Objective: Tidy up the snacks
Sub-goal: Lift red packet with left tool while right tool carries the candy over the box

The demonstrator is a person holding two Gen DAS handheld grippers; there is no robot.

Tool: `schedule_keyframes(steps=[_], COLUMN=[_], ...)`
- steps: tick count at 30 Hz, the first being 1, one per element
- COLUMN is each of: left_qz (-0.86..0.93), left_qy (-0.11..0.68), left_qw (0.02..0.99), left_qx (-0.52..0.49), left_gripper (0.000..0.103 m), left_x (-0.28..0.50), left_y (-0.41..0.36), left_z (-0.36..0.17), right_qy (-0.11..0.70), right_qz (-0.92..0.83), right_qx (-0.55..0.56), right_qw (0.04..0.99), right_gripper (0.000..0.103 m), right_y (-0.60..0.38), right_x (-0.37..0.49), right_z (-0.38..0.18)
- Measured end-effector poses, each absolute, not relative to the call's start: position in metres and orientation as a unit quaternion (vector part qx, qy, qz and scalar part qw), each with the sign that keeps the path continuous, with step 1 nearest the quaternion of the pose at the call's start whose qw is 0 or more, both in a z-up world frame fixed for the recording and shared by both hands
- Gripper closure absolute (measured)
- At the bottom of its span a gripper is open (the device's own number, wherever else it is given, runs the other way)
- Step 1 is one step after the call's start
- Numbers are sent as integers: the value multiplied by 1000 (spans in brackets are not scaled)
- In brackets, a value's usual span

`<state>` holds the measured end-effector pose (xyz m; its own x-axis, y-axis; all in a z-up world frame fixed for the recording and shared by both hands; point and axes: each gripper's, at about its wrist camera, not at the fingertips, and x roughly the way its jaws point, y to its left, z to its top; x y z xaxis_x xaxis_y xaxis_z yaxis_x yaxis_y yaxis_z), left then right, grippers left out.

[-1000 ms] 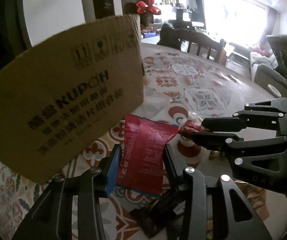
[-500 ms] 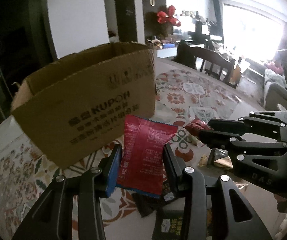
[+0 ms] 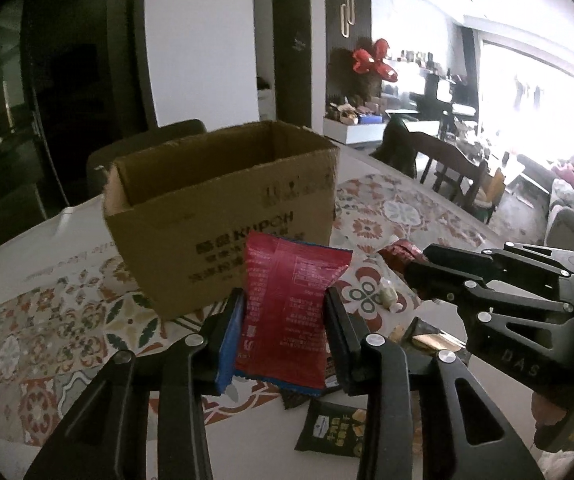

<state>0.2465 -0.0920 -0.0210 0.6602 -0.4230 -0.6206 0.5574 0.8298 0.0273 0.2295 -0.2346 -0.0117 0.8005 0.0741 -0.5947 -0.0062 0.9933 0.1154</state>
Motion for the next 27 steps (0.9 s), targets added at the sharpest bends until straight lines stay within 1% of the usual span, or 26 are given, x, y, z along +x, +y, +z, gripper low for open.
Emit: schedule_keyframes(steps=[15,27], left_qz=[-236,-215], left_qy=[262,237], left_qw=[933,945], left_qx=[79,69], left_gripper=[67,67], left_x=[236,260], left_y=[-73,-69], left_z=[18,37], right_qy=[259,225], right_qz=[38,42], right_qx=[63,57], right_qw=[963,972], right_gripper=[81,81], right_y=[-233,-238], right_x=[228,253], right_z=[21,48])
